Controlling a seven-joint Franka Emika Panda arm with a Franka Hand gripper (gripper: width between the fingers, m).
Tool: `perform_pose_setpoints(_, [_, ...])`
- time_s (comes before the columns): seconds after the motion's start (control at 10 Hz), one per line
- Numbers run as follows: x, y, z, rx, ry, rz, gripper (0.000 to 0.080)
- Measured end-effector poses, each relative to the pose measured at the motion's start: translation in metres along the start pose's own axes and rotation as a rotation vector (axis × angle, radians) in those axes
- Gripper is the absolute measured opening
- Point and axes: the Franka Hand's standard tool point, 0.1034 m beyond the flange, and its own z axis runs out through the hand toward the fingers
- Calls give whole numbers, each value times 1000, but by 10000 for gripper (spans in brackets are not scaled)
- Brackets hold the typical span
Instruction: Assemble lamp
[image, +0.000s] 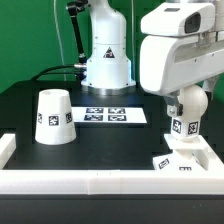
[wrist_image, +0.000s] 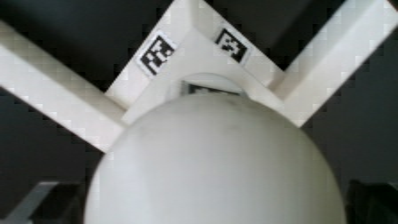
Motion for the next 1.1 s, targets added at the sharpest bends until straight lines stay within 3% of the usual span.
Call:
perform_pose_setpoints(0.2, [-1, 1, 1, 1, -1, -64, 679])
perform_pose_setpoints(0.3, [-1, 1, 1, 0, 0, -63, 576])
perform_pose_setpoints(0.7, [-1, 1, 1, 1, 2, -9, 576])
perform_pose_setpoints(1.1, [0, 1, 0, -3, 4, 499, 577])
